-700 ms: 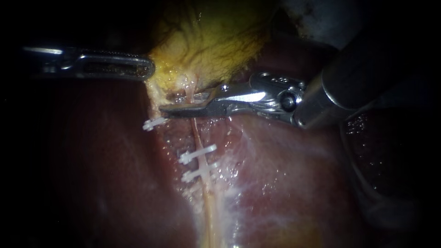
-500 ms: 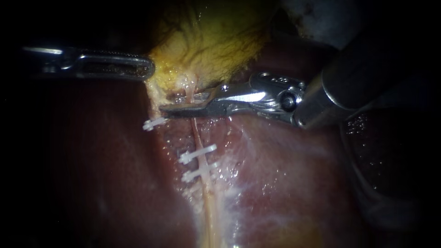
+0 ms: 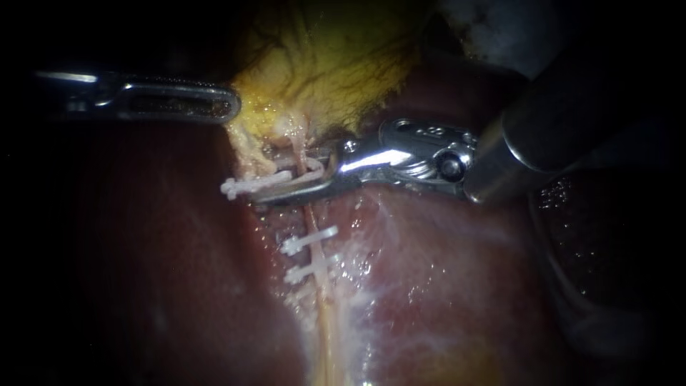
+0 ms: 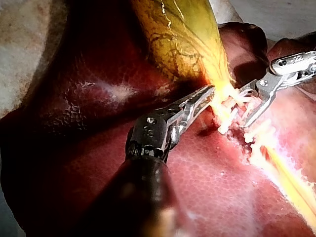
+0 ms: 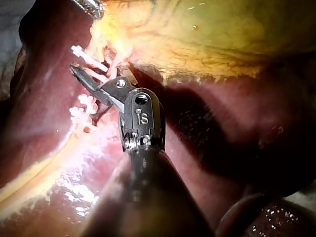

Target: Clipping third clip right tube

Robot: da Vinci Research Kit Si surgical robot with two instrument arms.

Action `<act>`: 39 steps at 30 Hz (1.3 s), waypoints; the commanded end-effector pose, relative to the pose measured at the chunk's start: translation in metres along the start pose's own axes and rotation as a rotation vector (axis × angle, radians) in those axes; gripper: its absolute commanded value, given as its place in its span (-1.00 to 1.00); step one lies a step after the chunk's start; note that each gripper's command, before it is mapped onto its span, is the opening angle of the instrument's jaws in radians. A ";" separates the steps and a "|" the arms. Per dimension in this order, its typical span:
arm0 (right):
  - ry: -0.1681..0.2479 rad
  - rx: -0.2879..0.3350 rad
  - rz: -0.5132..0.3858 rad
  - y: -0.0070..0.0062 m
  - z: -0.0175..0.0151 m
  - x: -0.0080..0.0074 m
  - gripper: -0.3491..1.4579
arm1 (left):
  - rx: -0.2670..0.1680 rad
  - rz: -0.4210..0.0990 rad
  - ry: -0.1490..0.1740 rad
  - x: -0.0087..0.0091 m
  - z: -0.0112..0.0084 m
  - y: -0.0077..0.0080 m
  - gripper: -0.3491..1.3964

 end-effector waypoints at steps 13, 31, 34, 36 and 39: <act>-0.024 -0.007 -0.037 0.0008 -0.0006 -0.0010 0.05 | 0.000 0.000 0.000 0.0000 0.0000 0.0000 -1.00; -0.011 0.309 0.140 0.0014 -0.0010 -0.0018 0.00 | -0.001 0.000 0.000 0.0001 0.0001 0.0000 -1.00; 0.008 0.388 0.167 0.0012 -0.0010 -0.0018 -0.01 | -0.001 0.000 0.000 0.0001 0.0001 0.0000 -1.00; 0.028 0.434 0.188 0.0012 -0.0009 -0.0017 -0.01 | -0.001 0.000 0.000 0.0001 0.0001 0.0000 -1.00; 0.068 0.490 0.209 0.0012 -0.0007 -0.0015 -0.01 | -0.001 0.000 0.000 0.0001 0.0001 0.0000 -1.00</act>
